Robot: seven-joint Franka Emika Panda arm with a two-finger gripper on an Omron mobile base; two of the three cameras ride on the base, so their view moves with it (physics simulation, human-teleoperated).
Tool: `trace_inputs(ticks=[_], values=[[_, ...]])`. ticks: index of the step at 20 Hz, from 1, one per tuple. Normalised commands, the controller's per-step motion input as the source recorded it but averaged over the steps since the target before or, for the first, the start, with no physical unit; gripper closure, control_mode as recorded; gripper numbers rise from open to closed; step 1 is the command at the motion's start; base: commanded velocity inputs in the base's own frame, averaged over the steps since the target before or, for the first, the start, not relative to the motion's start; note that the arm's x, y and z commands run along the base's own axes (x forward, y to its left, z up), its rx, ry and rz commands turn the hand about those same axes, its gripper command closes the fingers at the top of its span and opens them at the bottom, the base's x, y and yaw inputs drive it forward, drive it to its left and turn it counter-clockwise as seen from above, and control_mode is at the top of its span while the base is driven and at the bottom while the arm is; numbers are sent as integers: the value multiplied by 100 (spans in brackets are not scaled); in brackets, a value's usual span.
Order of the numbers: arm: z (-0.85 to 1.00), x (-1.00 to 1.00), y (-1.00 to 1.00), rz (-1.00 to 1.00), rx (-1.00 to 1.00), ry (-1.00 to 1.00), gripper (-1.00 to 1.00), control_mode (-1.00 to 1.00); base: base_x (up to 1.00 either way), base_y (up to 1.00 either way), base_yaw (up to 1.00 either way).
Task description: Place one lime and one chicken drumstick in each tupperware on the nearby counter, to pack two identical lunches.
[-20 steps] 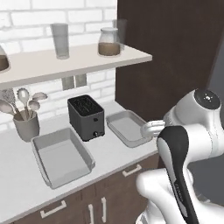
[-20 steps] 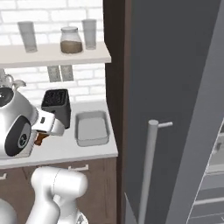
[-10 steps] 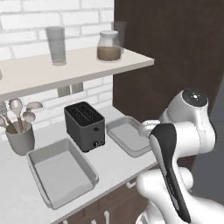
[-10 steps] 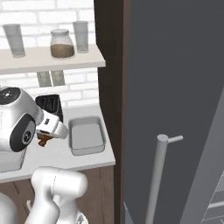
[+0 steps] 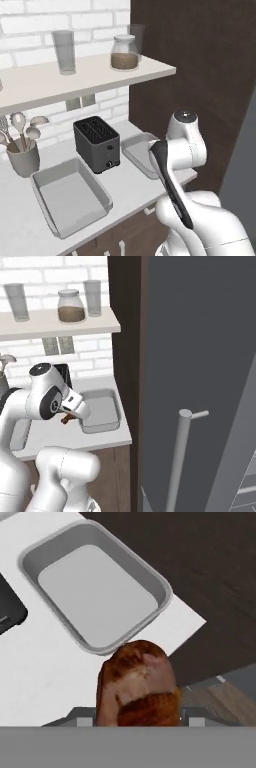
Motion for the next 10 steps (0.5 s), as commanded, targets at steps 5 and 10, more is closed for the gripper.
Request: trace_inputs(ticks=[5,10], values=[[-75,100,0,2,1,29,100,-100,0,0,0],[-10,92,0,12,-2,29,100,-100,0,0,0]])
